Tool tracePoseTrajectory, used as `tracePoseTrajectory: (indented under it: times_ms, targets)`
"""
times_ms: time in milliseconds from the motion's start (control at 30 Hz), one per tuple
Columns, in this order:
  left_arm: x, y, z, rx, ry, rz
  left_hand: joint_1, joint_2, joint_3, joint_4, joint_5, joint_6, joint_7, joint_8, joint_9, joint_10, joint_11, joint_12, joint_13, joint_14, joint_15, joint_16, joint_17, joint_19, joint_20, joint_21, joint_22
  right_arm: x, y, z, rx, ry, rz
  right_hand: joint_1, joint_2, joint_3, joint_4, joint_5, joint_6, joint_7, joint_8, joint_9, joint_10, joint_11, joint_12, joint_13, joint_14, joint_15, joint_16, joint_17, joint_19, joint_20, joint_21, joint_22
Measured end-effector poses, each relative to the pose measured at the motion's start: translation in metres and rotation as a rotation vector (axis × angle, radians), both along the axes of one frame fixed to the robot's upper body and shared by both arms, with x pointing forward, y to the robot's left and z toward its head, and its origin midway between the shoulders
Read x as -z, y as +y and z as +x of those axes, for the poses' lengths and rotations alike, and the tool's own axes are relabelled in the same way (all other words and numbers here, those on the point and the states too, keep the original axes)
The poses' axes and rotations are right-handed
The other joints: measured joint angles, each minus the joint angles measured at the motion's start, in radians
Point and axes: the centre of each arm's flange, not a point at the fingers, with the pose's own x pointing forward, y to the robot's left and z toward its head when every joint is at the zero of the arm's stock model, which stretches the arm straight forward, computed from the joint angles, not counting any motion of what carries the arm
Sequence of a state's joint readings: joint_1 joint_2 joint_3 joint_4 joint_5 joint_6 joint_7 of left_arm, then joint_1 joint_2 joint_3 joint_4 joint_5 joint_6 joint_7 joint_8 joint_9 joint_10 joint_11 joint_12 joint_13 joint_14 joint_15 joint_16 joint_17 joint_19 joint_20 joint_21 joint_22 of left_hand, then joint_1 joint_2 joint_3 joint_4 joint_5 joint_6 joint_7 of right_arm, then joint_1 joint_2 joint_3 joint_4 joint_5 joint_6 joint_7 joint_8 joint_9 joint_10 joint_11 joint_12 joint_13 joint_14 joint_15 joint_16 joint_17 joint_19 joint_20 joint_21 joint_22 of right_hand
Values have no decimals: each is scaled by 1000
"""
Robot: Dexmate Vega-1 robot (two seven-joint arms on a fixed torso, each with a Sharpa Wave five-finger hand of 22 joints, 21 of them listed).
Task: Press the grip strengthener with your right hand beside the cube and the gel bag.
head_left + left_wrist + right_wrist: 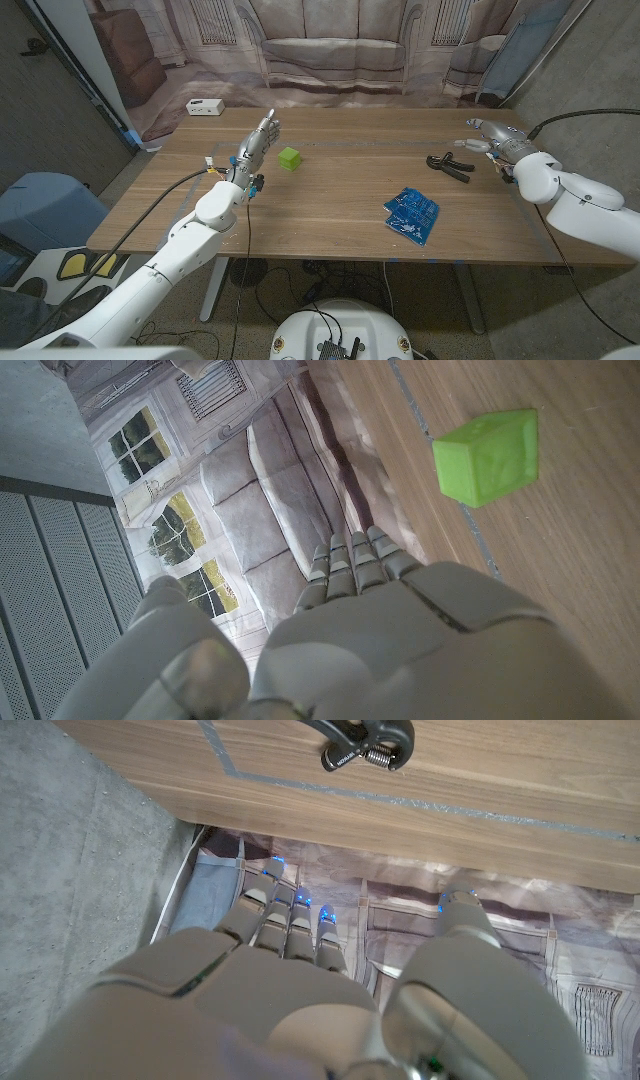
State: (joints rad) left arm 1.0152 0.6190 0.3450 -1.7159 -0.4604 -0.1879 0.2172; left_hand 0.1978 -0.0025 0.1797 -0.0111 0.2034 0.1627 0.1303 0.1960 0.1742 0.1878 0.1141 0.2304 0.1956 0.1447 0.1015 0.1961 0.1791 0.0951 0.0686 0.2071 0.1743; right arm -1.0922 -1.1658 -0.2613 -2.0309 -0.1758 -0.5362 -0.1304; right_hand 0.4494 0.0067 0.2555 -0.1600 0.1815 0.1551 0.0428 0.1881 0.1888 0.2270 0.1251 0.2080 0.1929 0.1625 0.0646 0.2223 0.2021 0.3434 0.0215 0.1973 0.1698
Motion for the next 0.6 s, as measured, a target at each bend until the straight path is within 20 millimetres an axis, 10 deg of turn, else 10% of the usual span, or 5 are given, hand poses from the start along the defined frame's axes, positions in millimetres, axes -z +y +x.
tracePoseTrajectory:
  times_ms: [600]
  targets:
    - [0, -2, 0, 0, -2, -1, 0, 0, 0, 0, 0, 0, 0, 0, 0, 0, 0, 0, 0, 6, 6, 0, 0, 0, 0, -6, 0, -5, -2, 15, 61, 103, -73, 10, -10, 0, 0, 0, -14, 22, 0, 0, -31, -5, -12, 0, -28, 8, -16, 0, -15, 7, -5, 0]
